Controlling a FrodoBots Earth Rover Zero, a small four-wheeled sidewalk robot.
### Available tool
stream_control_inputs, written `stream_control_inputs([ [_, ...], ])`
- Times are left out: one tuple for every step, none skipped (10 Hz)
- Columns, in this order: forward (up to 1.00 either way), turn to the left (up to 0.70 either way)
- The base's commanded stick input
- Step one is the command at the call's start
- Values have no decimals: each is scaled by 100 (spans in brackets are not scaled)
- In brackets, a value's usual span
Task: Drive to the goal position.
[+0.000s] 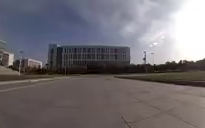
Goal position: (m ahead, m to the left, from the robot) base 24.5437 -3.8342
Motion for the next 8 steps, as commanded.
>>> stream_control_inputs([
  [70, 0],
  [70, 0],
  [70, 0],
  [70, 0],
  [70, 0],
  [70, 0],
  [70, 0],
  [70, 0],
])
